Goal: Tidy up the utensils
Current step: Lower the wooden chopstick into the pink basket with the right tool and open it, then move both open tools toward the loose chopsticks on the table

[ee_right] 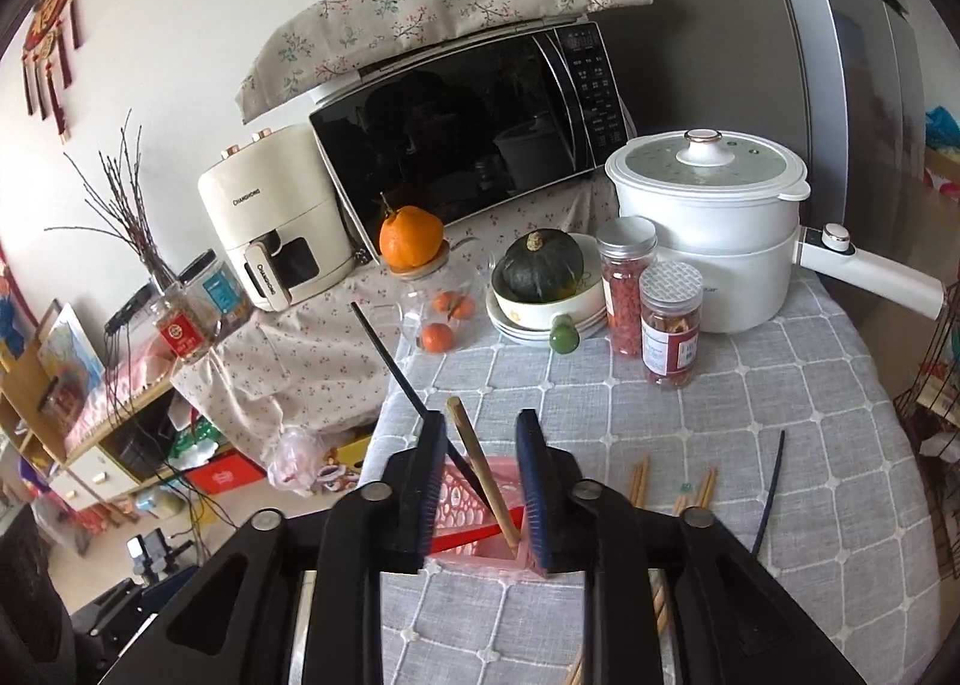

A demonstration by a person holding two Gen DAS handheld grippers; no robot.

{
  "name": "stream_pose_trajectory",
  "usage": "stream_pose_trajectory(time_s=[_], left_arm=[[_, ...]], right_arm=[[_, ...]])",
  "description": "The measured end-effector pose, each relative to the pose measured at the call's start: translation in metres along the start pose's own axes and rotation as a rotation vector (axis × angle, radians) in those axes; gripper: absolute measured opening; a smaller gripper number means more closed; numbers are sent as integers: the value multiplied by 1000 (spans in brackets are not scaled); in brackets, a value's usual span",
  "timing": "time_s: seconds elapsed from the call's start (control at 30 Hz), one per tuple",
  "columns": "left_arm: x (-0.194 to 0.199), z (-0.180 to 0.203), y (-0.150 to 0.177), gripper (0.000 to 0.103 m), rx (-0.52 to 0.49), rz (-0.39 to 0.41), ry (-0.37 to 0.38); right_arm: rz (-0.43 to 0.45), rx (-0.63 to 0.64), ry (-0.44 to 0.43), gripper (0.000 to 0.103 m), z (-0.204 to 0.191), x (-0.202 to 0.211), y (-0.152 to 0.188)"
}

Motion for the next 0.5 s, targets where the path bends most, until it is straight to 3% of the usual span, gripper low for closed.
stream_pose_trajectory(time_s=[0.03, 0.07, 0.2, 0.3, 0.5], left_arm=[[-1, 2, 1, 75, -4, -4, 0], [-2, 4, 2, 75, -9, -8, 1], [-7, 15, 8, 81, -24, -37, 13], [-12, 23, 14, 83, -33, -61, 16], [-23, 41, 25, 88, -55, -117, 16]], right_arm=[[16, -6, -6, 50, 1, 5, -2], [32, -10, -12, 56, 2, 11, -4], [54, -11, -3, 62, 11, 32, -9], [58, -32, 13, 73, 27, 46, -7], [26, -49, 102, 81, 69, 64, 8]])
Point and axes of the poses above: each gripper's, at about its wrist camera, not at the fingertips, and x roughly against the way its jaws point, z to its right, y to its underside, the point moved 6 cm from there along -x, roughly the way its jaws point, and after that the axes turned 3 degrees about -y, right-handed, at the moved point
